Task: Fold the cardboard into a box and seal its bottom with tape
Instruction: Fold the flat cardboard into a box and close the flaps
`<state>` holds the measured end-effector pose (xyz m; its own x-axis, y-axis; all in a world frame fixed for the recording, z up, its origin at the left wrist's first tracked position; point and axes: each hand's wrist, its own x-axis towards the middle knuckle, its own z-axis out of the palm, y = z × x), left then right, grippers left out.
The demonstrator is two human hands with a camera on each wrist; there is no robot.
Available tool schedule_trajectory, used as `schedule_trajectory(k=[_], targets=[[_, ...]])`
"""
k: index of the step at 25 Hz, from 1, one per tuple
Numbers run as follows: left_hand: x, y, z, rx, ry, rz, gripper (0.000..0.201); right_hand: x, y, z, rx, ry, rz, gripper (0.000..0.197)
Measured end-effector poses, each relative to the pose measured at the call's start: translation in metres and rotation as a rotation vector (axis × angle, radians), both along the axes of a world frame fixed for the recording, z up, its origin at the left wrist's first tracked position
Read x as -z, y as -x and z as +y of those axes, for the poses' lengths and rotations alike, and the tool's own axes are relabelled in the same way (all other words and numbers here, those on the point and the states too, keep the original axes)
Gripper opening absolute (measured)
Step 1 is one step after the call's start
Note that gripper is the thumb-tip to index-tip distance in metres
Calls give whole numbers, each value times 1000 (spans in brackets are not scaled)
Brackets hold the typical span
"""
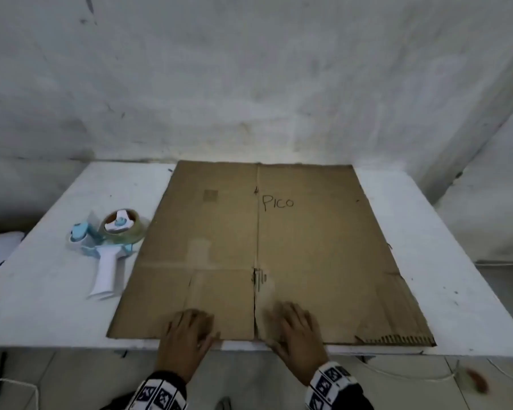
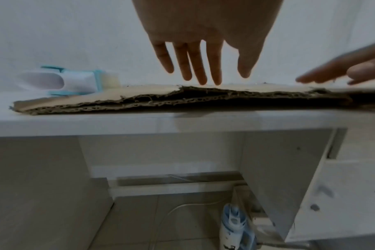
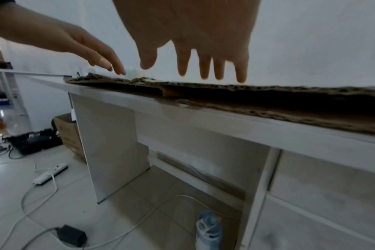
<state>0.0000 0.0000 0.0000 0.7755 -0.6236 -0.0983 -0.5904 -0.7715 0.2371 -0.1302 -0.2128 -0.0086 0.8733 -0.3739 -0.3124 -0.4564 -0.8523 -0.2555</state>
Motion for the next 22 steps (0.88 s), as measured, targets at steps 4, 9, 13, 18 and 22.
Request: schedule_trajectory(k=[4,9,13,18,22], targets=[[6,-49,15,-353,65,184,55,-2,-35,9,-86,-39,36,110],[6,-90,51,-684,57,283,69,-9,-85,41,-183,-97,116,106],[6,-94,55,-748,52,283,81,-5,-109,69,-195,-82,166,104],[4,-116,62,-849,278,418,72,4,-120,77,-173,-50,197,115],[9,-122,62,-920,340,502,79,6,-121,88,-127,-31,142,106]])
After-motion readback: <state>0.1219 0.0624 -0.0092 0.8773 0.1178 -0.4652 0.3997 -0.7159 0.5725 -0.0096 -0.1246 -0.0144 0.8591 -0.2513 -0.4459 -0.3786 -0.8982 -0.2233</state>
